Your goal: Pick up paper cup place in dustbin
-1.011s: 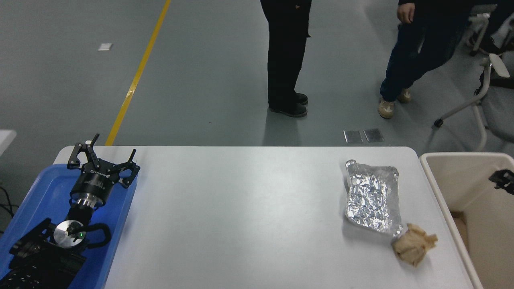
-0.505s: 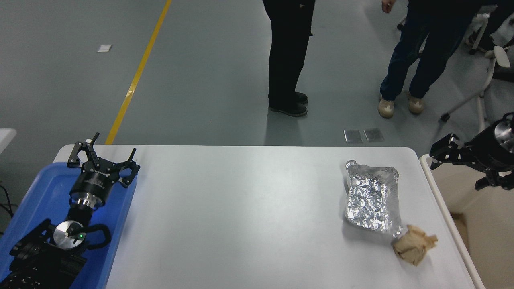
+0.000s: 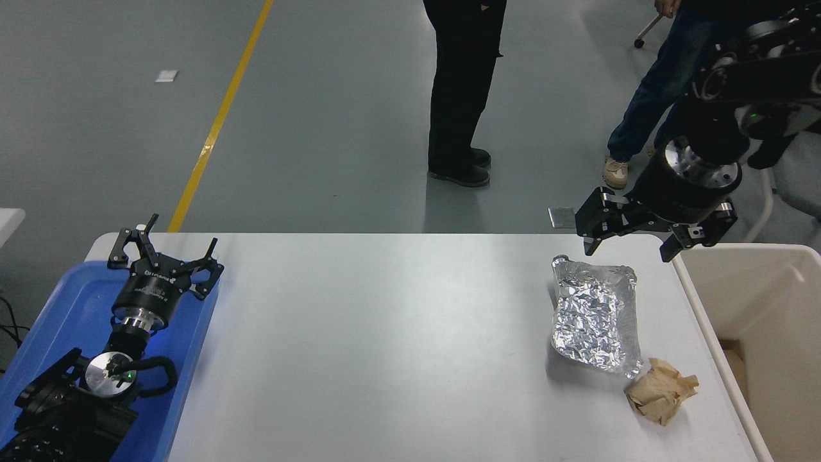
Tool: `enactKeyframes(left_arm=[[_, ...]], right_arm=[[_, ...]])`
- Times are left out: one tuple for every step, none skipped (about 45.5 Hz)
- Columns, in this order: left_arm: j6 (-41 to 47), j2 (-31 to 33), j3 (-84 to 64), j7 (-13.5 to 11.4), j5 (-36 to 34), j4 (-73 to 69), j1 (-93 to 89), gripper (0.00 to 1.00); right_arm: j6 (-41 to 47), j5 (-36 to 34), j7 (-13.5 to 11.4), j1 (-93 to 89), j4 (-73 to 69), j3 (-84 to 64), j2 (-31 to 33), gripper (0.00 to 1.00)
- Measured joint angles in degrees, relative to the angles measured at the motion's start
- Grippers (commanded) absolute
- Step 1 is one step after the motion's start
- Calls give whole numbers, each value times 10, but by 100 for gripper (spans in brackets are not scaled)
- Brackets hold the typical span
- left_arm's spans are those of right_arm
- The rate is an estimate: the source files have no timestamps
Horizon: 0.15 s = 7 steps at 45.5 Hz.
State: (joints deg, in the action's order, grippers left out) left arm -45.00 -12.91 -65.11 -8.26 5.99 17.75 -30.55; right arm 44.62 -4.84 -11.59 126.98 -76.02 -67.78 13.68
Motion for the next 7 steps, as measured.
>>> enactKeyframes(left_arm=[[0, 0, 0, 0, 0, 0, 0, 99], [0, 0, 0, 0, 0, 0, 0, 99], [0, 0, 0, 0, 0, 0, 0, 99], [0, 0, 1, 1, 0, 0, 0, 99], [0, 0, 1, 1, 0, 0, 0, 99], [0, 0, 1, 1, 0, 0, 0, 99], [0, 0, 1, 1, 0, 0, -1, 99]], right_arm=[[1, -2, 0, 2, 0, 0, -2, 100], [1, -3, 0, 4, 0, 0, -3, 100], [1, -5, 0, 5, 0, 0, -4, 100], [1, -6, 0, 6, 0, 0, -4, 100], [2, -7, 0, 7, 0, 0, -5, 100], [2, -9, 0, 8, 1, 0, -6, 100], [2, -10, 0, 10, 1, 1, -7, 100]])
